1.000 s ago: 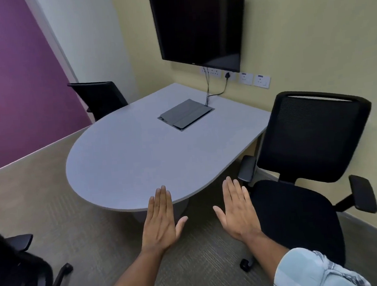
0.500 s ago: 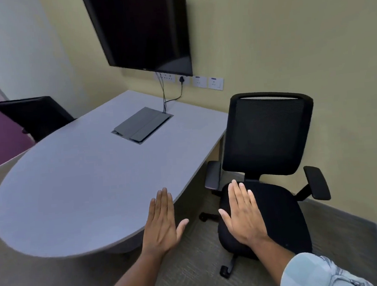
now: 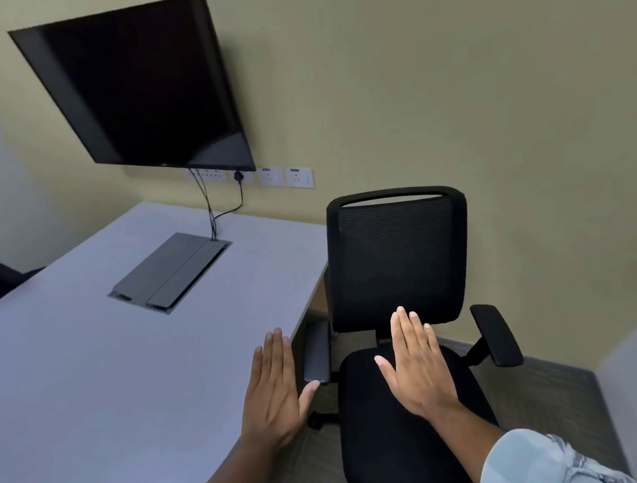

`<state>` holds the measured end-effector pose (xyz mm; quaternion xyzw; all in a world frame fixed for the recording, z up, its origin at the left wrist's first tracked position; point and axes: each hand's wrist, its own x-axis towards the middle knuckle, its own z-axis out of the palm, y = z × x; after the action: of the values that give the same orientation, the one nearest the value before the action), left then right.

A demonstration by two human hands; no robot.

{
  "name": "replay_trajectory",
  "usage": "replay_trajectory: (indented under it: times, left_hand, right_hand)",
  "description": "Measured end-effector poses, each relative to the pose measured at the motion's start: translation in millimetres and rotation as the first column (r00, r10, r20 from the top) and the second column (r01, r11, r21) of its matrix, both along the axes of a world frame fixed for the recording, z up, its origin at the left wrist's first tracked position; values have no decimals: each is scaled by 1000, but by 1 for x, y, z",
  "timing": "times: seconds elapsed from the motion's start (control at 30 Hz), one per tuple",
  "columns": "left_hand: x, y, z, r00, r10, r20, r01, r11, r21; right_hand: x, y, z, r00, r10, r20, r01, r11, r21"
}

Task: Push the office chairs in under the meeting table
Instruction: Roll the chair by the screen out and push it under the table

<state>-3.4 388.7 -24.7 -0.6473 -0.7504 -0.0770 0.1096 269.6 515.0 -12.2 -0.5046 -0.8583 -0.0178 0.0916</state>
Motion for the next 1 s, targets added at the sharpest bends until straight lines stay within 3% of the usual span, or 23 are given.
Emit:
replay_trajectory:
  times: [0.23,0.67,1.0]
  left_hand:
    - [-20,85,1,993,-120,1,120,992,41]
    - [-80,291,42,949,-310,60,303,948,101]
    - [-71,399,81,932,-343,114,338,939,62]
  right_hand:
    - [-14,63,7,993,-106,-58,107,994,0]
    - [-66,194,54,956,-292,-20,293,954,71]
    - [-94,295,97,970,-238,40,234,968,87]
